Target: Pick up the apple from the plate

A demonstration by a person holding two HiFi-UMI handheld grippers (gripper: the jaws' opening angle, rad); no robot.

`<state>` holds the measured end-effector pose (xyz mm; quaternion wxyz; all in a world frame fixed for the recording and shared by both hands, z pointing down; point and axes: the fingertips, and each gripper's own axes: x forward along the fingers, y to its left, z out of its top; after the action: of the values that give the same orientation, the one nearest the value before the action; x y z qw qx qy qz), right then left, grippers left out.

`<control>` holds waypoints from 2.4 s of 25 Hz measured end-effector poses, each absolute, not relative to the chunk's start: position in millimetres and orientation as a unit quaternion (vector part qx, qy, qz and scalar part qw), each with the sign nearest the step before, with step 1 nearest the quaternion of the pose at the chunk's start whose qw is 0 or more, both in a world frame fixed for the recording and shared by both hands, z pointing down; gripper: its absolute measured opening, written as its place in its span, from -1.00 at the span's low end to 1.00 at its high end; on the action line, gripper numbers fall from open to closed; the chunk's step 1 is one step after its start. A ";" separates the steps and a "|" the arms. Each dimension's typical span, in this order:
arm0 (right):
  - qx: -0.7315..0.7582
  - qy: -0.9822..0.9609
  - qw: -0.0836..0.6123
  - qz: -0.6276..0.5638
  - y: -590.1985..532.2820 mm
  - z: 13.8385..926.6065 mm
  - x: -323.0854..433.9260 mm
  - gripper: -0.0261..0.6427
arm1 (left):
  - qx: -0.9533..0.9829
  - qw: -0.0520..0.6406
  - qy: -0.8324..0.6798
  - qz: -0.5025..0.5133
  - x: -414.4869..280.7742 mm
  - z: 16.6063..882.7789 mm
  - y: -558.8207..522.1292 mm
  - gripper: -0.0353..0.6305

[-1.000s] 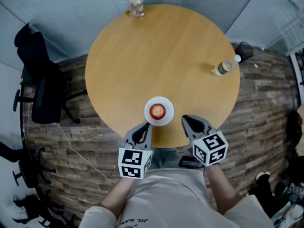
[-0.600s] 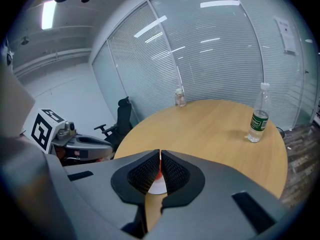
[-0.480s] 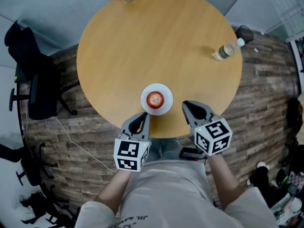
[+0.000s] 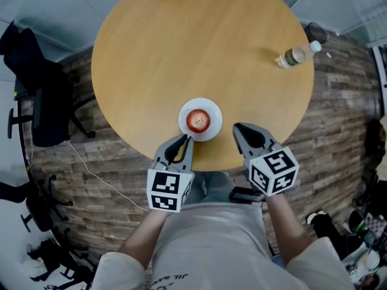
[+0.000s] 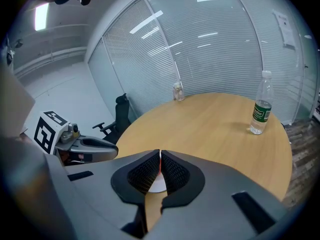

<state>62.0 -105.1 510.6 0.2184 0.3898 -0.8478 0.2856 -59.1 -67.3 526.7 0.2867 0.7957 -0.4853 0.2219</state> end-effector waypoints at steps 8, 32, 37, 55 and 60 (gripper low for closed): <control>0.386 -0.844 0.224 0.298 -104.5 523.2 57.5 -0.83 | 0.795 0.296 -0.470 0.244 -51.7 554.7 -74.0 -0.43; 0.396 -0.824 0.237 0.329 -102.2 545.3 72.0 -0.83 | 0.789 0.284 -0.447 0.313 -34.0 621.8 -97.7 0.29; 0.401 -0.819 0.239 0.334 -101.4 549.0 79.7 -0.83 | 0.788 0.288 -0.445 0.313 -30.6 626.2 -102.0 0.31; 0.403 -0.817 0.238 0.336 -102.3 549.8 86.5 -0.83 | 0.780 0.302 -0.446 0.318 -32.8 635.1 -105.3 0.25; 0.401 -0.822 0.235 0.329 -102.5 545.7 85.5 -0.83 | 0.785 0.296 -0.447 0.312 -31.6 626.2 -104.5 0.25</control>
<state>85.5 -102.5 545.7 0.2351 0.4013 -0.8218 0.3291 -31.6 -104.5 626.2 0.2955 0.7845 -0.4472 0.3119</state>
